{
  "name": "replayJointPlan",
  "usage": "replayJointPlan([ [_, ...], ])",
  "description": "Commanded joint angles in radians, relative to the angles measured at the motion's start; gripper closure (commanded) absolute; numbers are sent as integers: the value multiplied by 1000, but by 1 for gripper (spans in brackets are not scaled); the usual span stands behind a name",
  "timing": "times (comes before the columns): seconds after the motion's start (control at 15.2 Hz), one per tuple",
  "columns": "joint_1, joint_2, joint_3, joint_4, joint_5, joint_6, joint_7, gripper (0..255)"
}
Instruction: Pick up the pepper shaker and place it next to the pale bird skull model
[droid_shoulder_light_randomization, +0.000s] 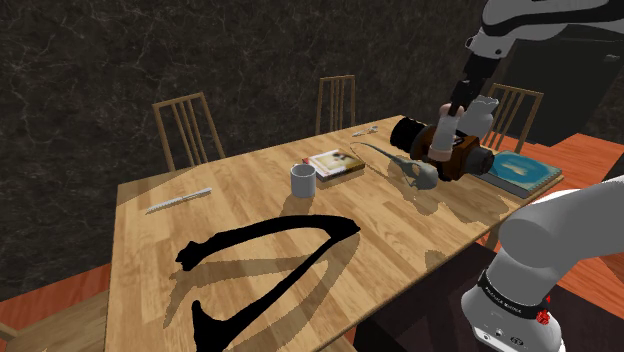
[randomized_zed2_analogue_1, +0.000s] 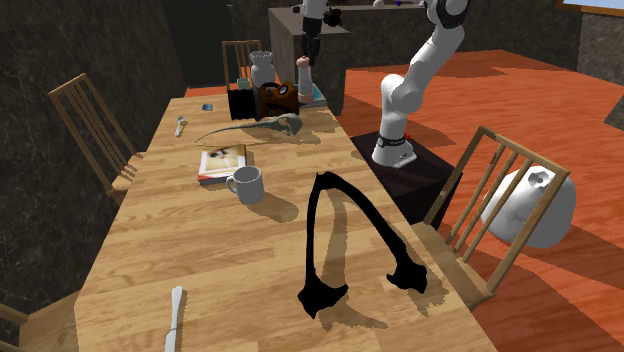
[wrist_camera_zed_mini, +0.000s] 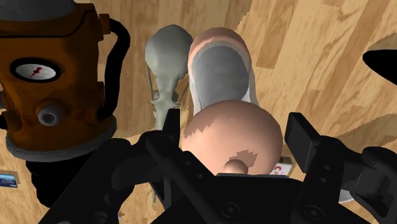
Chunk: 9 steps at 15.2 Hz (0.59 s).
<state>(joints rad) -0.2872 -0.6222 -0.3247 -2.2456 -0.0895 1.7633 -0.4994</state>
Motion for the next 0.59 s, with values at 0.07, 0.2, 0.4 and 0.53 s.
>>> replayJointPlan([
  [0.07,-3,-8,-3,-47,-4,39,0,255],
  [0.2,-5,-10,-6,-75,-7,65,-1,255],
  [0.4,-7,-12,-11,-116,-10,105,-3,255],
  [0.53,-9,-13,-15,-143,-13,131,-4,255],
])
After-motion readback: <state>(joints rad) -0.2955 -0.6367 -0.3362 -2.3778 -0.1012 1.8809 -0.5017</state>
